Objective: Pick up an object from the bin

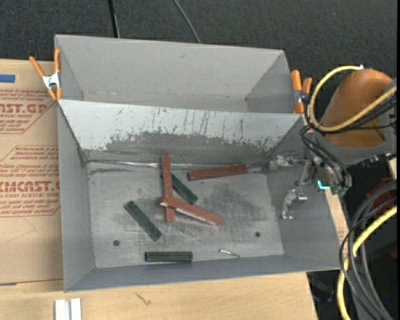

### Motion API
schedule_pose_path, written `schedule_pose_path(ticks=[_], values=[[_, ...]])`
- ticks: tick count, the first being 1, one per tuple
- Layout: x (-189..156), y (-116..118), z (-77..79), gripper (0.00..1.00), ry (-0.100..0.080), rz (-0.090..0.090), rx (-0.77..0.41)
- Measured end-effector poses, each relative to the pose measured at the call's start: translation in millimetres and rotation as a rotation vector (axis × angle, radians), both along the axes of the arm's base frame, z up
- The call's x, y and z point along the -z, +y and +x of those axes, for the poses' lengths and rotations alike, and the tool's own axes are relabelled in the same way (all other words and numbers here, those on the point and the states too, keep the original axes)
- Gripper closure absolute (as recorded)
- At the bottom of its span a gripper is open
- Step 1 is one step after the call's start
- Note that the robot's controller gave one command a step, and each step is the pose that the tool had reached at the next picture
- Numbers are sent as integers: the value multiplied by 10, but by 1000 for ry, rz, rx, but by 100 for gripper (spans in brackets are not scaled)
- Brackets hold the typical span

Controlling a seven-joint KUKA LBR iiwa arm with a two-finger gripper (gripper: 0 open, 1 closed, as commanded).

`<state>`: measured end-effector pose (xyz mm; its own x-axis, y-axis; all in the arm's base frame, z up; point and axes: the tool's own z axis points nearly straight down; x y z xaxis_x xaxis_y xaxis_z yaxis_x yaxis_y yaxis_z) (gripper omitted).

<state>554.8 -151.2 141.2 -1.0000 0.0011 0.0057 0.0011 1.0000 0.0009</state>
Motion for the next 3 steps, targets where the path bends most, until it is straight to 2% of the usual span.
schedule_pose_path(ticks=[1, 2, 3], values=[[-46, 6, 20, 0, -7, -1, -2], [421, 632, 4, 0, -10, -2, -70], [410, 861, 11, 0, -3, 2, -64]])
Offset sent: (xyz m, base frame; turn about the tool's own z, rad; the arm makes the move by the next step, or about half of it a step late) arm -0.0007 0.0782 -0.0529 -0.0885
